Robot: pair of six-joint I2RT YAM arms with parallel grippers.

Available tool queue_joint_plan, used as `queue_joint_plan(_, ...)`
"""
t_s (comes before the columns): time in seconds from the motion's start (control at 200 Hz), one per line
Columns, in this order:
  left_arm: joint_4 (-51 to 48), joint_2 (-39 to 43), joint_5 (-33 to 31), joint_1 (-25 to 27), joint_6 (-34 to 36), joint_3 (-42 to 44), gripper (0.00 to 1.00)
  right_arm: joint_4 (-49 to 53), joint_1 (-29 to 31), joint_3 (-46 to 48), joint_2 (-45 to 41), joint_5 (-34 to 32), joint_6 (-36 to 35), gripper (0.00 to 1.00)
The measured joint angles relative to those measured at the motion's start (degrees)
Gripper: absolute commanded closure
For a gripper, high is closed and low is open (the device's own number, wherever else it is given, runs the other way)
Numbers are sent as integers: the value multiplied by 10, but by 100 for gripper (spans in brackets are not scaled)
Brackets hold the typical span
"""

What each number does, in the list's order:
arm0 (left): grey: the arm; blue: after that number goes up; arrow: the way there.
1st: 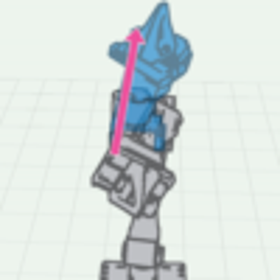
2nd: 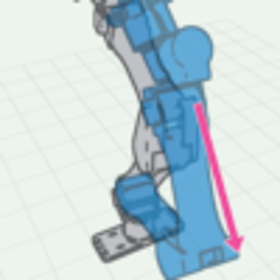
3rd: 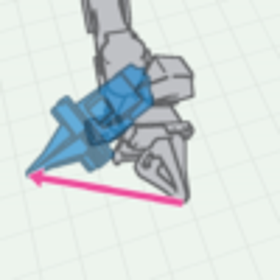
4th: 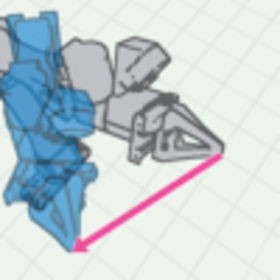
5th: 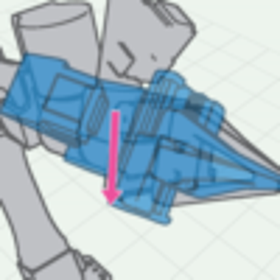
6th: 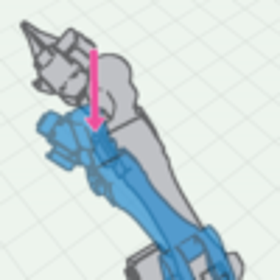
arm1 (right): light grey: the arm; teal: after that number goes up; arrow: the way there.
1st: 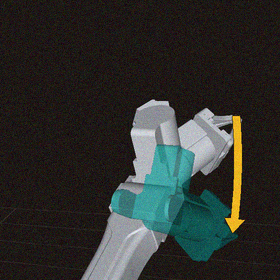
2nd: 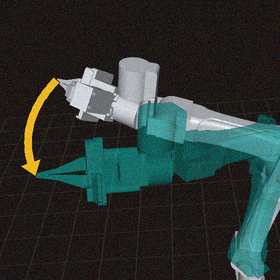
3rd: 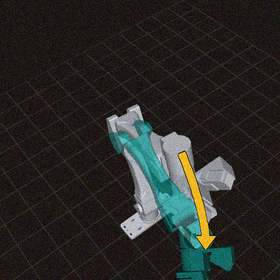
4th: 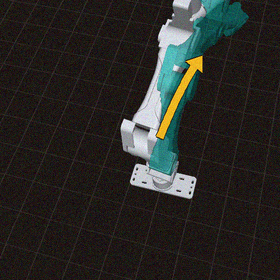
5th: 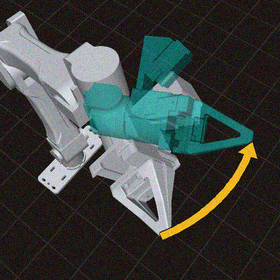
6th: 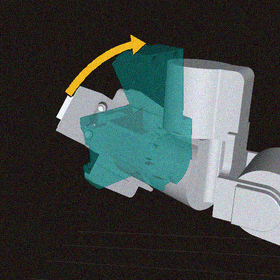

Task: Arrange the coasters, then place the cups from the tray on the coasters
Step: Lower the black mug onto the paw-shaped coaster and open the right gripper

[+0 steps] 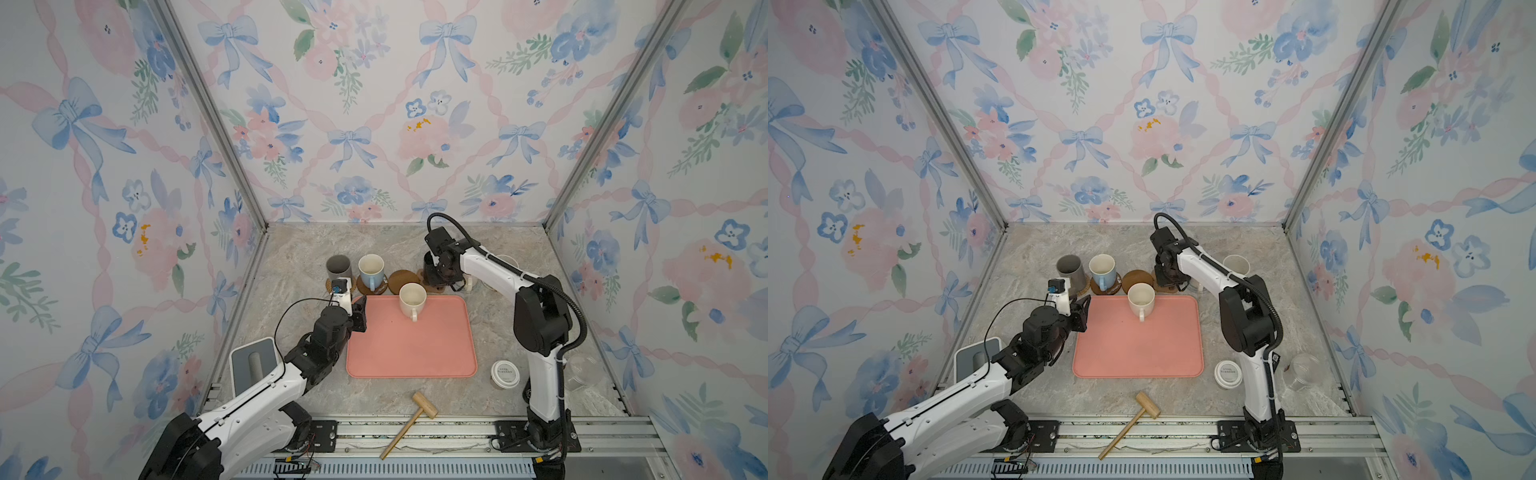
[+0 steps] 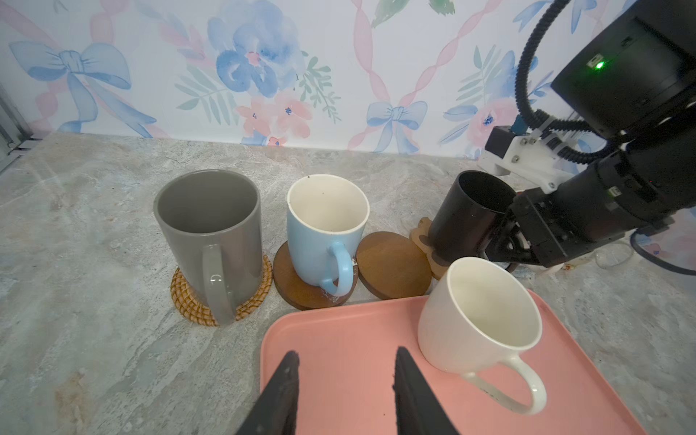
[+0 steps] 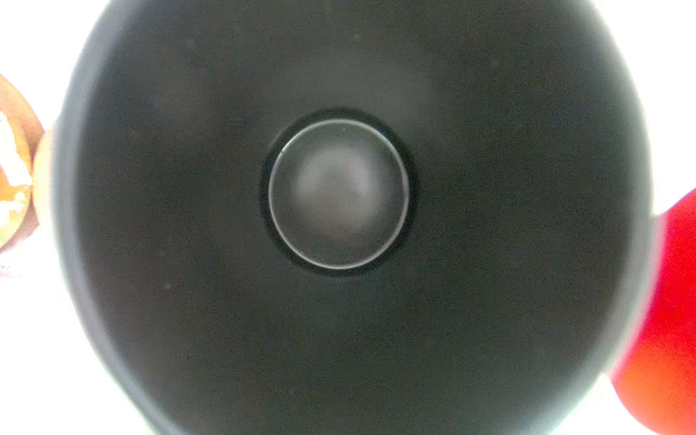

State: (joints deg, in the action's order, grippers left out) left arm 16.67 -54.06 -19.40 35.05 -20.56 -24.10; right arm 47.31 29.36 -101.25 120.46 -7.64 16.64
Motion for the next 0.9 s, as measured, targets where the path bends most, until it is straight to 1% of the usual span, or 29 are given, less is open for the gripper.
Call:
queue_joint_plan(0.455,0,0,0,0,0,0,62,-13,-8,14,0,17,0,100)
queue_joint_plan(0.9,0,0,0,0,0,0,62,-18,-8,23,0,19,1,100)
